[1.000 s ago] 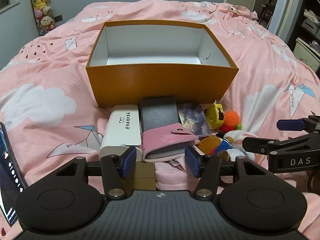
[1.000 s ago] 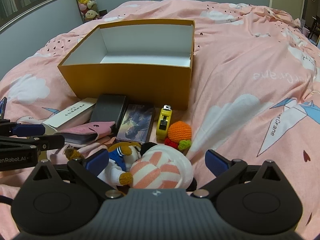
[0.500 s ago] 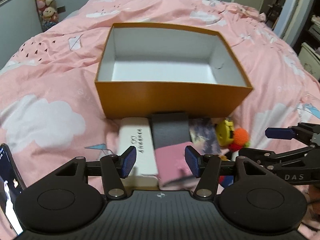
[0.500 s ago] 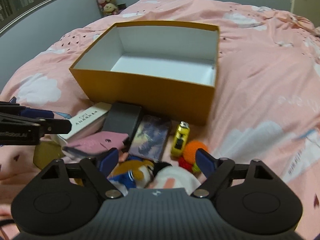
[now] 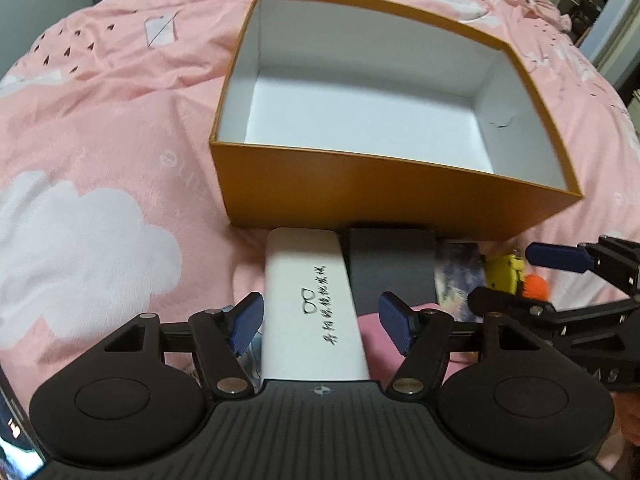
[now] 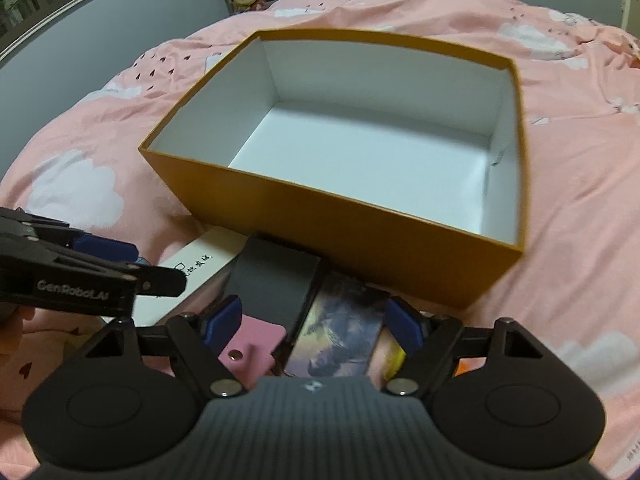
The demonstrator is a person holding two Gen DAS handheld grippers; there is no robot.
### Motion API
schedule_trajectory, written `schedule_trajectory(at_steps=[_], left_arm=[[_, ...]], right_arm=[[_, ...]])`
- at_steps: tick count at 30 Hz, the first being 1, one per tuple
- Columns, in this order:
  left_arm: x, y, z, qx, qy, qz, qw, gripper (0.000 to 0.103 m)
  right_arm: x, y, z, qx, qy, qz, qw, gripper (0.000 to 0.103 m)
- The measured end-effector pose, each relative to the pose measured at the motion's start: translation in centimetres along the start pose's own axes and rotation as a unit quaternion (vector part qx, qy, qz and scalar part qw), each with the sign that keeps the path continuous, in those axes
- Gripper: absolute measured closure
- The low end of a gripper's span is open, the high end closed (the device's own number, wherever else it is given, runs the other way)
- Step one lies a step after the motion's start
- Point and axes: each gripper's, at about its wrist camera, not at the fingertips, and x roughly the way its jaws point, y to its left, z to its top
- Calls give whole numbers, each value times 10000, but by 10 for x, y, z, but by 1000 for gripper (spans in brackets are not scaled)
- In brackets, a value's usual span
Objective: Organize objects
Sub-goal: 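Grasp the white glasses case with the left tool while the right tool approaches the gold box, then lift the white case with the left tool while the right tool grasps the small gold box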
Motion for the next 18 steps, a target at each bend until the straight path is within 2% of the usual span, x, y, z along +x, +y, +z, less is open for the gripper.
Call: schedule_trajectory(at_steps=[8,10,18], left_arm=[[22,1,11,46,391,-28,9992,25],[28,0,13,67,505,-18,9987,22],[46,0,18,176,908,258,9954,23]], right_arm=[[23,-5,7,95,182,1,9998,23],[24,-8,8,164,184,-2,9997,23],[31,-16,5,329,291,37,9990,23]])
